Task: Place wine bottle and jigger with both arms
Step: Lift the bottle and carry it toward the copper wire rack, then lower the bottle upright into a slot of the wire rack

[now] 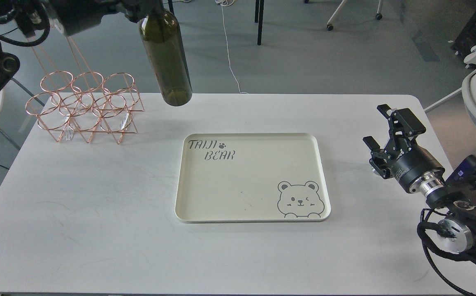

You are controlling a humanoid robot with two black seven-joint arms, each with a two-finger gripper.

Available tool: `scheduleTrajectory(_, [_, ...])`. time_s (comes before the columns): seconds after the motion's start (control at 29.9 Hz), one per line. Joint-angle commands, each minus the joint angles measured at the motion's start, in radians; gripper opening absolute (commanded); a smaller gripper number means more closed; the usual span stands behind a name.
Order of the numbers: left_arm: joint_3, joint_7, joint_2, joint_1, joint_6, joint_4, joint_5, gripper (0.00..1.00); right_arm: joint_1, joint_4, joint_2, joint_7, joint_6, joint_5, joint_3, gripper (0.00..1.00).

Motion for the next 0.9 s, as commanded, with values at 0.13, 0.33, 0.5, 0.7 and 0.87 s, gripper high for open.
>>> scheduleTrajectory(0.13, [0.058,0.000,0.040,-0.018,0.001,0.108,0.001,0.10,-0.006,0.000,0.000,0.000,-0.001,0.000,0.000,0.98])
scheduleTrajectory(0.33, [0.089,0.000,0.072,-0.011,0.002,0.122,0.003,0.10,-0.007,0.000,0.000,0.000,-0.001,0.000,0.000,0.98])
scheduleTrajectory(0.5, [0.109,0.000,0.074,-0.006,0.004,0.126,0.004,0.11,-0.010,0.000,-0.002,0.000,-0.003,0.000,0.000,0.98])
scheduleTrajectory(0.7, [0.115,0.000,0.072,-0.003,0.011,0.152,0.007,0.11,-0.012,0.002,-0.002,0.000,-0.003,0.000,0.000,0.98])
scheduleTrajectory(0.87, [0.124,0.000,0.071,-0.002,0.019,0.162,0.009,0.11,-0.015,0.002,-0.002,0.000,-0.003,0.000,0.002,0.98])
